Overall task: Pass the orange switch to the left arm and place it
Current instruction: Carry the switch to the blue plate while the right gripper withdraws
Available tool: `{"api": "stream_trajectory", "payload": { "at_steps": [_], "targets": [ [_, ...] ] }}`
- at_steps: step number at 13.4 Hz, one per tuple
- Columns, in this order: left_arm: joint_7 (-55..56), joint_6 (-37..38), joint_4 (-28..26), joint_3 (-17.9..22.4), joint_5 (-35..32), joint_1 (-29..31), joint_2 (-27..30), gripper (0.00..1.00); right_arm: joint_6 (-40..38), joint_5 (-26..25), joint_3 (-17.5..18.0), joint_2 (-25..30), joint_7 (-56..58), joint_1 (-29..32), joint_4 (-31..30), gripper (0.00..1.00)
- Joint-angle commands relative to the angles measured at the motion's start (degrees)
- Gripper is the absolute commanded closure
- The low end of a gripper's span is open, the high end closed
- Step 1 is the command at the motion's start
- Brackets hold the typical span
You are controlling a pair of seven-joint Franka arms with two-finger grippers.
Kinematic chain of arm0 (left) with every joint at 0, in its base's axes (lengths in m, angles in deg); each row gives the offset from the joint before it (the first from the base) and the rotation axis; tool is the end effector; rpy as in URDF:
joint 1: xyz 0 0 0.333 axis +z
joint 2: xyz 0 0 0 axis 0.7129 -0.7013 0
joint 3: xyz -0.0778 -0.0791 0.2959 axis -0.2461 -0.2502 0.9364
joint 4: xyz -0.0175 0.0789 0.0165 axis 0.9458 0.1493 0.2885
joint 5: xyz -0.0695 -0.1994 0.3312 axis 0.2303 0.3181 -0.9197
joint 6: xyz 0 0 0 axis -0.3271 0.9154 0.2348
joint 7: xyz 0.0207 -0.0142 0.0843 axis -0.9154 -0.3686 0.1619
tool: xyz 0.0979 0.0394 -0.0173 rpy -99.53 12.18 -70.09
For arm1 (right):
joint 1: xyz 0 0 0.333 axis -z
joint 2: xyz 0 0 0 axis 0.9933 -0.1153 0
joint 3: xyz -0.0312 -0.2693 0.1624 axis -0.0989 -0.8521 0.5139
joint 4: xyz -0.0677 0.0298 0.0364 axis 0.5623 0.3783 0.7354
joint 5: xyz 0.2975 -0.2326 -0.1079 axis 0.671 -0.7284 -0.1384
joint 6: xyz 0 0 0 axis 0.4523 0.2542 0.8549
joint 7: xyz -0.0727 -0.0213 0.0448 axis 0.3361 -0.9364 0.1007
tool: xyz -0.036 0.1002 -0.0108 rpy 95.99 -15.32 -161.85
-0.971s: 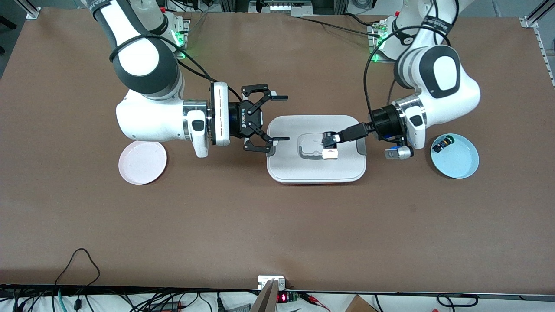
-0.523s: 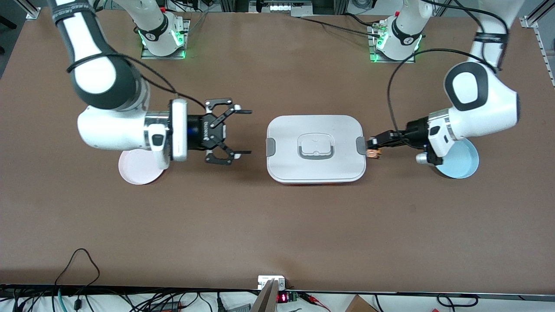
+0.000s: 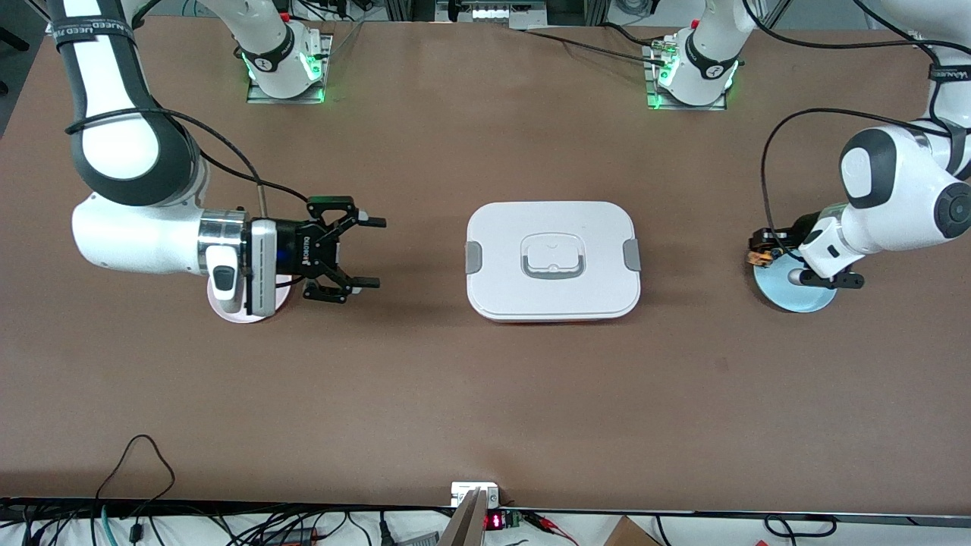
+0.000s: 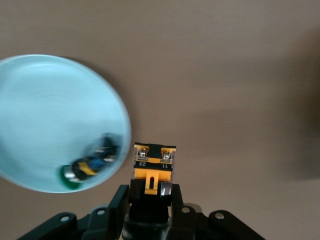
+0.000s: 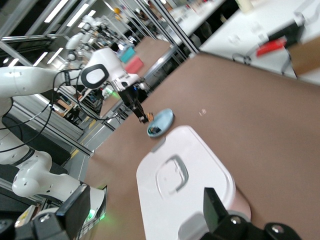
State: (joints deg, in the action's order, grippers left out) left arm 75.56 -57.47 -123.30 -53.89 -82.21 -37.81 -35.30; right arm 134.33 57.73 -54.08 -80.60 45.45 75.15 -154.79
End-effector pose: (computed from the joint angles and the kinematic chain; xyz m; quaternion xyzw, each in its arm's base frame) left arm 0.5448 0.0850 0.2845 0.9911 -0.0252 -0.1260 0.0340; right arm 0.6375 0.2140 0.4375 -0.7738 -0.3206 -0.1691 0.5194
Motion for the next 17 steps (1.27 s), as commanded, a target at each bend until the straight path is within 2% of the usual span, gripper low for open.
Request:
{"api": "stream_trajectory", "payload": {
  "at_steps": [1,4,7,10,12,14,15,16,17],
  "targets": [
    [0.5,-4.2,0.8,1.7,-8.9,0.8,-4.6,0.99,-2.0,-9.9,-1.8,2.7,-17.3,0.0,-2.1,0.0],
    [-0.1,-9.2,1.6,3.1,-12.5,2.3,-10.4,0.99,-5.3,-26.5,-2.7,4.7,-41.7,0.1,-1.5,0.0],
    [-0.5,-10.3,3.5,4.0,-13.4,2.6,-12.1,0.99,-9.3,-44.3,-2.7,5.4,-52.8,0.1,-1.2,0.0],
    [-1.0,-11.9,4.3,4.3,-16.5,2.6,-13.3,0.97,-17.6,-65.3,-2.6,6.3,-59.4,-0.6,1.4,0.0],
    [-1.7,-14.2,4.3,5.2,-16.5,2.6,-14.2,0.95,-19.5,-73.7,-2.6,7.9,-58.9,0.1,3.5,0.0],
    [-1.9,-16.2,4.3,5.5,-16.5,2.6,-15.0,0.91,-18.9,-77.0,-3.9,8.3,-59.4,2.8,7.3,0.0],
    [-1.9,-17.1,4.3,5.5,-16.5,2.6,-15.3,0.83,-19.1,-77.1,-4.4,8.3,-59.7,3.7,8.6,0.0],
    [-1.9,-17.1,4.4,5.5,-16.5,2.6,-15.2,0.54,-19.2,-76.1,-6.6,8.3,-59.7,3.9,9.4,0.0],
    [-2.0,-17.0,4.4,5.5,-16.5,2.6,-14.7,0.08,-19.2,-73.1,-8.7,8.8,-59.9,3.8,9.5,0.0]
  ]
}}
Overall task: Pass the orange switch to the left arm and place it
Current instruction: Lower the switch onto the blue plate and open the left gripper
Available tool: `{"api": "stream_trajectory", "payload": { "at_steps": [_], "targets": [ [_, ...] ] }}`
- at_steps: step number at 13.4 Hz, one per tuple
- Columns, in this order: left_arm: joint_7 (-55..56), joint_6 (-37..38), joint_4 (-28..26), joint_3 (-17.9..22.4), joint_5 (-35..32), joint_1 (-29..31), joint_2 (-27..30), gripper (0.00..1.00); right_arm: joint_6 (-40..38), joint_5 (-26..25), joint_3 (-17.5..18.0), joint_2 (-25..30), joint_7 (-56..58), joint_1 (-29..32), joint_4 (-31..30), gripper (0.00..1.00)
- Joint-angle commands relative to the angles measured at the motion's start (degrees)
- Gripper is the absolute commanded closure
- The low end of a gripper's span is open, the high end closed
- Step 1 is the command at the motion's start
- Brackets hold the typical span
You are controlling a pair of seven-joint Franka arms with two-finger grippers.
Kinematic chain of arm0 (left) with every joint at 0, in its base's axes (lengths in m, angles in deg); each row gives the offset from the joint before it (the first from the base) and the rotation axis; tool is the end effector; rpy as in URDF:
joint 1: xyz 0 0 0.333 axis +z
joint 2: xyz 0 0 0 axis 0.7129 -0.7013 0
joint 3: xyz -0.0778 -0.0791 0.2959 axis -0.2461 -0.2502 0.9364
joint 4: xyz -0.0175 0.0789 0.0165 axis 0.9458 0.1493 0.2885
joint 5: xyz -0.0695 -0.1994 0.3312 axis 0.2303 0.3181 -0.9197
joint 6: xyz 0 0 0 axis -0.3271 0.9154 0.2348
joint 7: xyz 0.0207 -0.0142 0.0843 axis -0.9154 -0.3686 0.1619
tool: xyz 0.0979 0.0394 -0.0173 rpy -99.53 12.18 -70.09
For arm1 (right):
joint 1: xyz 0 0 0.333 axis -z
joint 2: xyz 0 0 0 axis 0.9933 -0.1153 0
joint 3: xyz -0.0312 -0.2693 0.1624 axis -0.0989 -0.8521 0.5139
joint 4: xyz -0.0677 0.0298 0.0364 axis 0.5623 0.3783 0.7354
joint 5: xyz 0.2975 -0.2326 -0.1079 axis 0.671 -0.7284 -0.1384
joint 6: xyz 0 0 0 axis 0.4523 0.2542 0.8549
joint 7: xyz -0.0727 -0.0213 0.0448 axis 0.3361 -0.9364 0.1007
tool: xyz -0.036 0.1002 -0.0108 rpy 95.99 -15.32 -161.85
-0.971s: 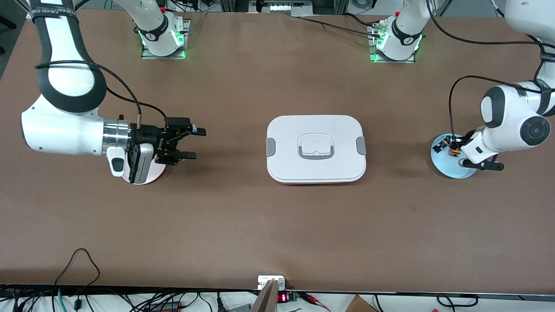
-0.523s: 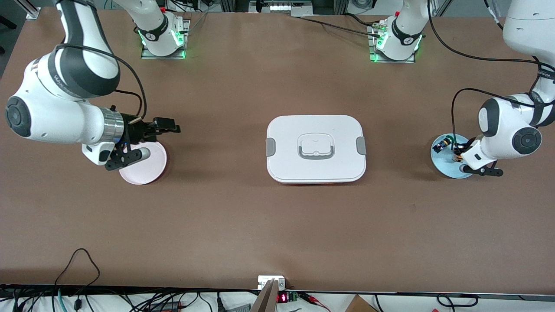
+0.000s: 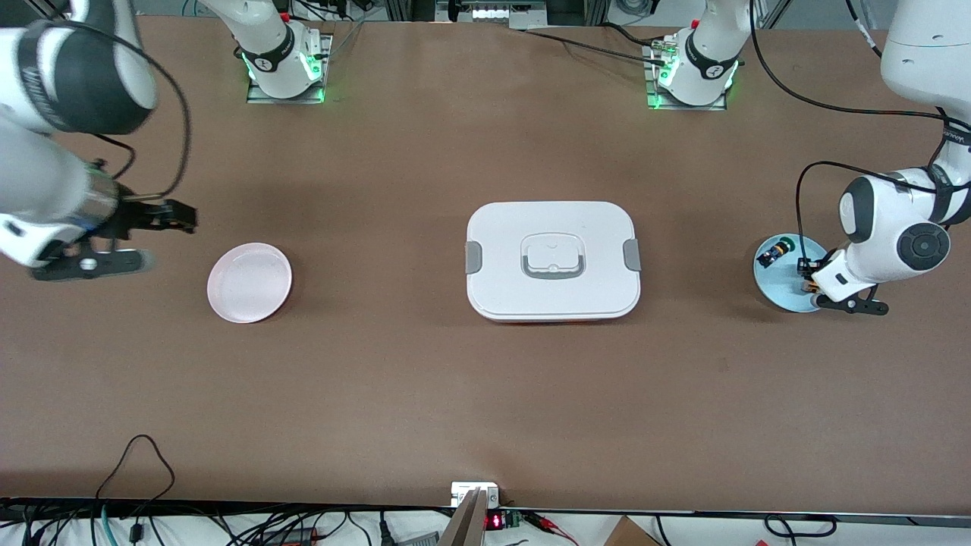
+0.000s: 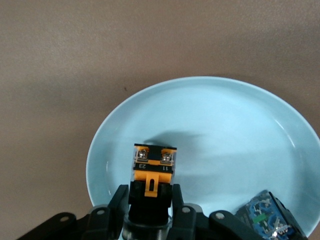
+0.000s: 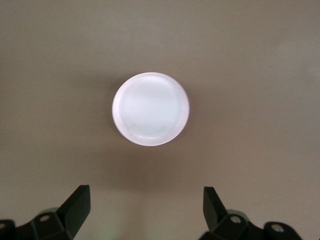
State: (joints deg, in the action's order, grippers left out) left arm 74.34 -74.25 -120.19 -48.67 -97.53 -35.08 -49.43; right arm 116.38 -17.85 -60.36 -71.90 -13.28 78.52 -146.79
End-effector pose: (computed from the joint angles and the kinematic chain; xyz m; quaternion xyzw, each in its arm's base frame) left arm 0.5571 0.1731 0.1853 -0.9888 0.0718 0.1050 0.0781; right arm 0.6127 0.0275 0.5291 0.9941 0.0525 -0.0758 0.0568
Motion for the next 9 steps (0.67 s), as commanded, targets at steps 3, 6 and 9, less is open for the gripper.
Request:
{"api": "stream_trajectory", "payload": {
  "at_steps": [3,6,9],
  "targets": [
    [-1.1,1.9,2.4,0.2,-1.4,-0.5,5.6,0.0,0.2,5.6,-4.6,1.9,-1.2,0.5,-1.4,0.0],
    [-0.4,11.4,2.6,-0.2,0.3,-4.8,15.4,0.0,7.2,4.5,-4.4,8.3,0.0,0.0,-10.5,0.0],
    [2.4,19.6,3.5,-0.2,6.8,-8.9,26.0,0.0,6.1,4.5,-4.1,9.7,0.1,0.0,-10.2,0.0]
  ]
}}
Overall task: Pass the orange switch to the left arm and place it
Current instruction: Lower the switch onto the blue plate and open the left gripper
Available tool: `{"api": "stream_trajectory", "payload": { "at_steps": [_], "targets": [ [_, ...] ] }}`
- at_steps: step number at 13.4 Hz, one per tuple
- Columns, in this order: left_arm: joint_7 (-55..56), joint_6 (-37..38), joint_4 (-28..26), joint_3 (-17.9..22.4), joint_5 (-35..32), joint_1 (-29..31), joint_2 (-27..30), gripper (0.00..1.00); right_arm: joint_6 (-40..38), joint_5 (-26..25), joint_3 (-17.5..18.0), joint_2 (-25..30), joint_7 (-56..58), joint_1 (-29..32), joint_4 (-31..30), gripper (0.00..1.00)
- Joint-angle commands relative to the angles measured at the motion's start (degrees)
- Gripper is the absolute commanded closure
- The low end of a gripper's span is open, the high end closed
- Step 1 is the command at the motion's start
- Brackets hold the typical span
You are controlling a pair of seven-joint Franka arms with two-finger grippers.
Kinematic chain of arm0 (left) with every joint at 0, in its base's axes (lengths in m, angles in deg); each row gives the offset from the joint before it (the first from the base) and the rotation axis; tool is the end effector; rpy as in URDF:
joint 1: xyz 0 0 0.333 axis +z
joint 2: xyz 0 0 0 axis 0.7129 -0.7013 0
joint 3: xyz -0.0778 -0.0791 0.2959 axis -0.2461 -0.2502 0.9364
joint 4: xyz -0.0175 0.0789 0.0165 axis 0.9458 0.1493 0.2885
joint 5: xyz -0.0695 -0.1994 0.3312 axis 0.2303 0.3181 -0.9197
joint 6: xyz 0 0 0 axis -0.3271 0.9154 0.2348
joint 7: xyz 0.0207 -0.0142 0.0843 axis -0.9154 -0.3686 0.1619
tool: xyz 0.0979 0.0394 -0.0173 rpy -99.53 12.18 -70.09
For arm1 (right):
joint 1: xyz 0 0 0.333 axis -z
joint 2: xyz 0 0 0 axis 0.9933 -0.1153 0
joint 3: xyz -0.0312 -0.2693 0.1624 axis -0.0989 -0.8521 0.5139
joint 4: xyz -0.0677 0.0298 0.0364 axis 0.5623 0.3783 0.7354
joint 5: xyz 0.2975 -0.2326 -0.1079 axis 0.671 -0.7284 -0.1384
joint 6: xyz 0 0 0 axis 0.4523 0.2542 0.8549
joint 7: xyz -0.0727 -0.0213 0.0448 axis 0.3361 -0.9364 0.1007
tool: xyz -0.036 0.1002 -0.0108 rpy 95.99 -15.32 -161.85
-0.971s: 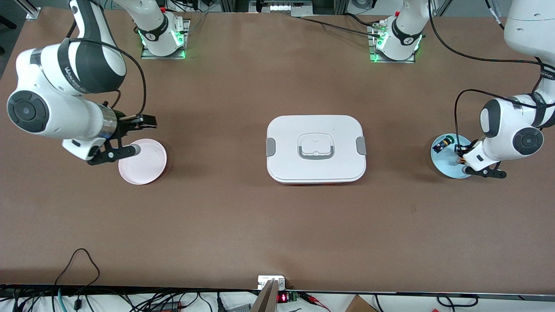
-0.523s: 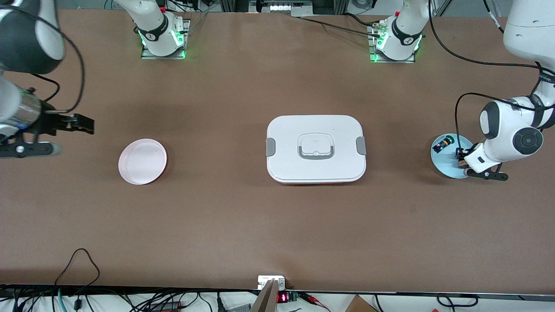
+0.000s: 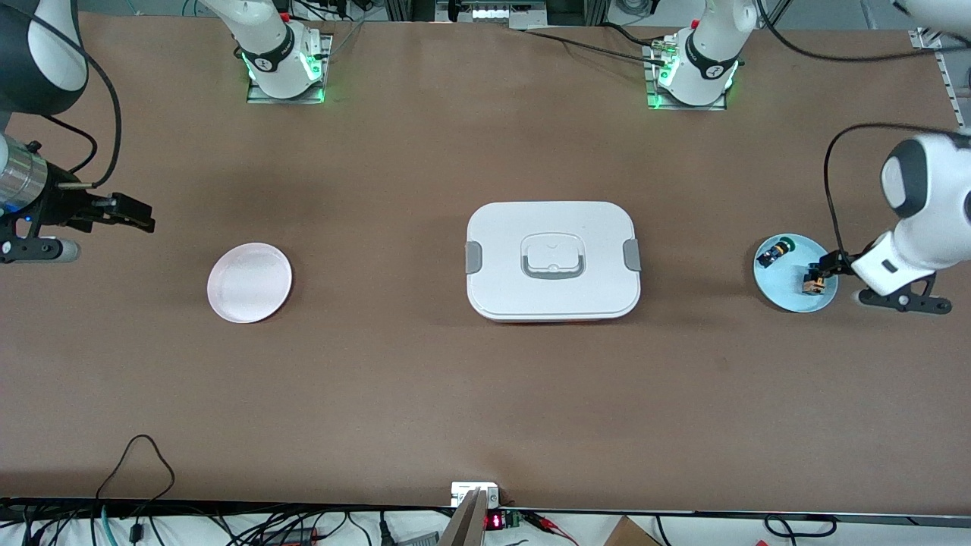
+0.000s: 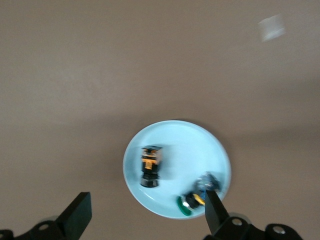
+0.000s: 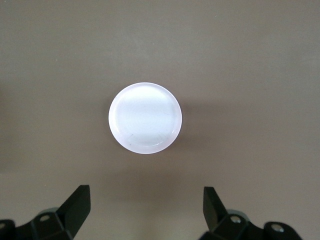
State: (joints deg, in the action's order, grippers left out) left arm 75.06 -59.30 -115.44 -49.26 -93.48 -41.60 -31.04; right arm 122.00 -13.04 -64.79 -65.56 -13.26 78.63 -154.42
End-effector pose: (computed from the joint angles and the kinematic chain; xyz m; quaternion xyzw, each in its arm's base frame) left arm 0.5850 0.1077 0.3891 -0.9939 0.0754 0.0248 0.0769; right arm 0.5893 -0.0101 0.5405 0.9990 0.0110 -0.0391 0.0159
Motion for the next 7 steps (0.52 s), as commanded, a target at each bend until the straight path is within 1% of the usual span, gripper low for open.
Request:
{"api": "stream_trajectory", "payload": {
  "at_steps": [1,2,3,4,5,7],
  "targets": [
    [3.7,9.3,0.8,0.2,3.0,-3.7,9.8,0.0,-0.2,-0.3,0.3,3.3,-0.2,-0.1,-2.2,0.0],
    [6.3,14.9,3.5,0.0,3.2,-4.4,11.5,0.0,-0.6,-0.2,0.3,3.3,-0.5,-0.1,-1.9,0.0],
    [9.2,20.0,5.6,-1.3,5.0,-4.7,12.9,0.0,-0.6,-0.1,0.4,3.3,-0.8,-0.1,-1.8,0.0],
    [11.4,24.0,7.3,-1.9,8.5,-4.7,13.7,0.0,-0.1,0.1,0.5,3.3,-0.8,-0.1,-1.7,0.0],
    [12.0,26.3,8.6,-2.1,10.5,-4.7,13.9,0.0,-0.5,0.1,0.5,3.1,-0.8,-0.2,-0.9,0.0],
    [13.9,26.4,8.8,-3.4,10.7,-4.7,13.8,0.0,-0.7,0.2,0.5,3.1,-0.5,-0.5,-0.7,0.0]
  ]
}}
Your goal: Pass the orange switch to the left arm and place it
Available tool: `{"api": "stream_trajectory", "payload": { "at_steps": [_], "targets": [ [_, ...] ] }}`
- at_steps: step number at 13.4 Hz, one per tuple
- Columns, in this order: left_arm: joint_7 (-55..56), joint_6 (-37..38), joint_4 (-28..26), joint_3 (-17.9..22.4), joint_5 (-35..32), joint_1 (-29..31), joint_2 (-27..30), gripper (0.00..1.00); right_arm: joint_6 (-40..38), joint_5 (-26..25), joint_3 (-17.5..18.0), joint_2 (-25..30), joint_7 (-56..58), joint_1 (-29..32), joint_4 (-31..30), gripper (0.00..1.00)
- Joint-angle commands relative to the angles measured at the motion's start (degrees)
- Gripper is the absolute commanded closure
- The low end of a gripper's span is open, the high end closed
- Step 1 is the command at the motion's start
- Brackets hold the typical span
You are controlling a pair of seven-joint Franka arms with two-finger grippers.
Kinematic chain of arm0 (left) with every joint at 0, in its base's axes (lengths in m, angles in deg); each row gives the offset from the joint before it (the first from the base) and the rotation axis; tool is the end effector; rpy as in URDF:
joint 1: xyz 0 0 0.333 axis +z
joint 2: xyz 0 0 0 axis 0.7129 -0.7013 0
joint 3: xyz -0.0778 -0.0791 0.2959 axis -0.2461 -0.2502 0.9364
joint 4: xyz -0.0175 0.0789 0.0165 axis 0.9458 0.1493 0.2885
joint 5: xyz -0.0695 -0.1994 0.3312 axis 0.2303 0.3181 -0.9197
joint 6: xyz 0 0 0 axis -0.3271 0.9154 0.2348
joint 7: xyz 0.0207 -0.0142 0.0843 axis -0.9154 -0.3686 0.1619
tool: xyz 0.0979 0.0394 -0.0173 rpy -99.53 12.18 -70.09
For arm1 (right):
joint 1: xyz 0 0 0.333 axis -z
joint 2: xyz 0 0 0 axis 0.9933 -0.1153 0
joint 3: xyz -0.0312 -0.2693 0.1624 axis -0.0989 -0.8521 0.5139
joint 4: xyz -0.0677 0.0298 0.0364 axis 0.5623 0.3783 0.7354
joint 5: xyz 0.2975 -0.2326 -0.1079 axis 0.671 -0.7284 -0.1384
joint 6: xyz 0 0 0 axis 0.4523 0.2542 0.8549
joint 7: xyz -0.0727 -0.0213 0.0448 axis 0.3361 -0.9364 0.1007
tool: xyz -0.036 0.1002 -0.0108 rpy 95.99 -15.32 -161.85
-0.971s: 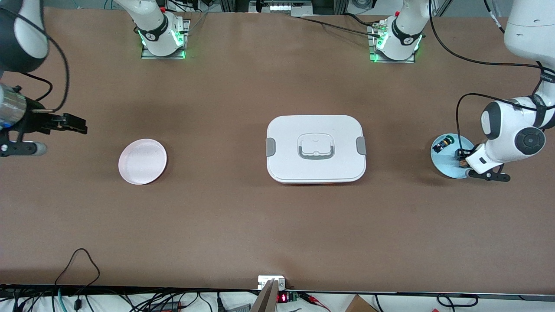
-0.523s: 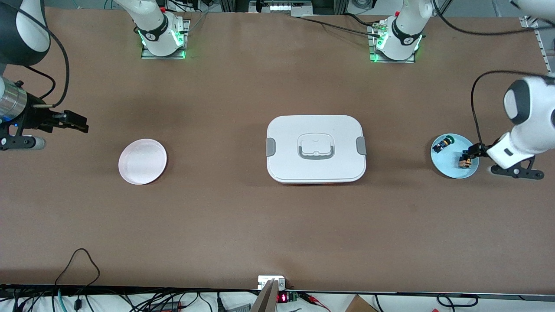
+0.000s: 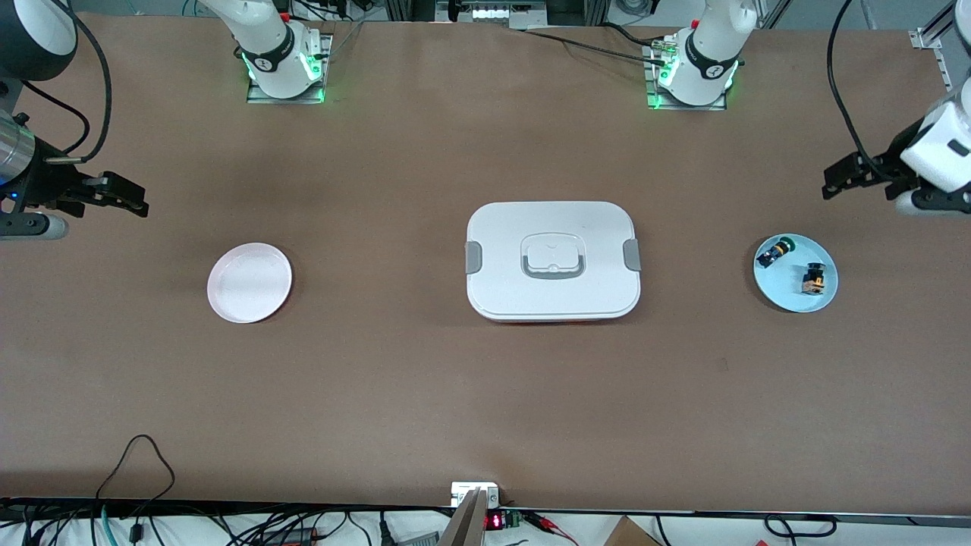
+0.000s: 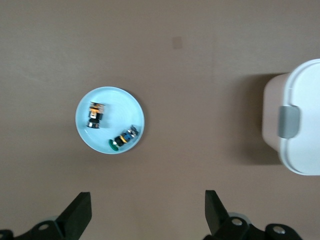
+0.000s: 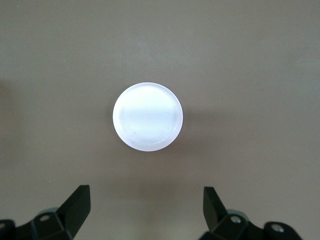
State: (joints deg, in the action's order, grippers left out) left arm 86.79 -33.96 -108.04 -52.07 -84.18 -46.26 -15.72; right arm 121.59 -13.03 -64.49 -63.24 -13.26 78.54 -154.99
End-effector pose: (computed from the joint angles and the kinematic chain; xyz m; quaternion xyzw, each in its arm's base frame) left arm 0.5283 0.0237 0.5631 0.9995 0.0051 -0.0318 0.0018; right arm 0.5789 -0.0070 0.5587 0.9994 0.0141 -0.0274 0.0141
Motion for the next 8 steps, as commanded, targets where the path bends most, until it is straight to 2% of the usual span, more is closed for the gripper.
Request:
{"api": "stream_trajectory", "payload": {
  "at_steps": [1,8],
  "targets": [
    [2.3,1.1,1.4,-0.8,1.3,-0.1,-1.5,0.0,-0.3,0.2,0.2,0.9,-0.5,-0.5,-0.1,0.0],
    [2.4,1.1,3.6,-0.8,1.4,-0.2,-2.0,0.0,-0.2,0.4,0.2,0.5,-0.4,-0.4,0.9,0.0]
  ]
}}
